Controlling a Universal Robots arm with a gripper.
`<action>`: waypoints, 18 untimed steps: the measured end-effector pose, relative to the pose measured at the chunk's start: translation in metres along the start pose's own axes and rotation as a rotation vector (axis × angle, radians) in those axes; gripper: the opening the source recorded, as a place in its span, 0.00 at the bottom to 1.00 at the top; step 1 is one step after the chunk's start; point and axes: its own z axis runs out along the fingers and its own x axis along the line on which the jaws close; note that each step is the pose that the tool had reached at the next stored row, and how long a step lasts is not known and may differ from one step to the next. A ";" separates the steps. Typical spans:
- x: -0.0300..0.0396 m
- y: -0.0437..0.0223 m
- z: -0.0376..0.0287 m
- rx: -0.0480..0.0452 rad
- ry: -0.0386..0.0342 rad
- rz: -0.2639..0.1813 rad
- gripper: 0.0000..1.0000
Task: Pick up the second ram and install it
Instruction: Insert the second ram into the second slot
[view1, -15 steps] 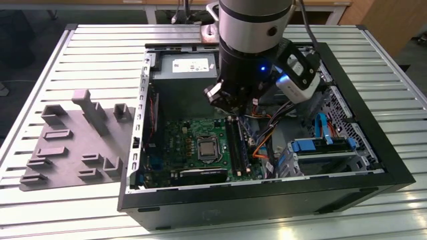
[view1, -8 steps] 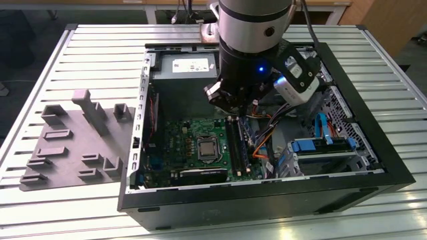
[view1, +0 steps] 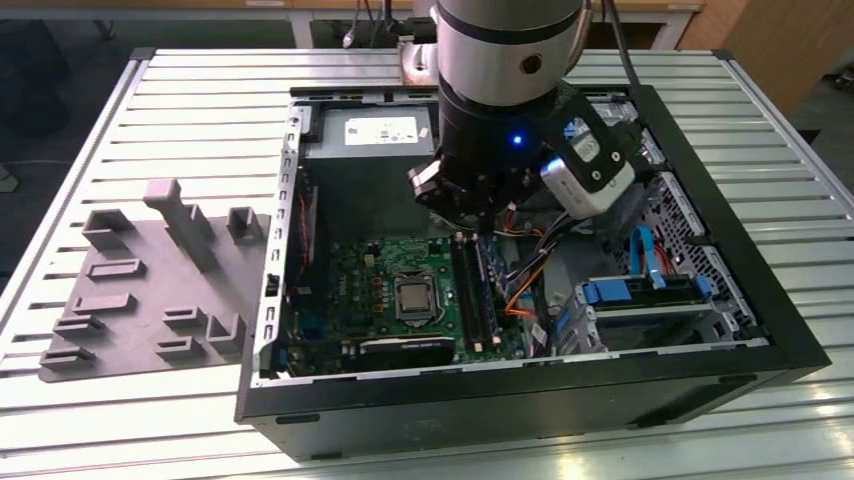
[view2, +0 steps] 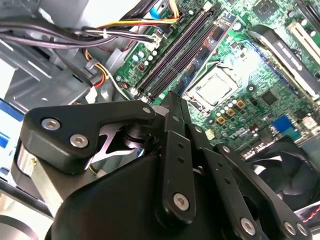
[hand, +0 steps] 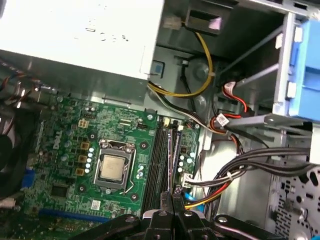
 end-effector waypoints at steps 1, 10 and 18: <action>0.0000 0.0000 0.0000 0.0015 -0.0009 0.013 0.11; 0.0001 -0.0001 0.0007 0.0134 -0.0084 0.115 0.11; 0.0001 -0.0001 0.0009 0.0174 -0.0109 0.150 0.11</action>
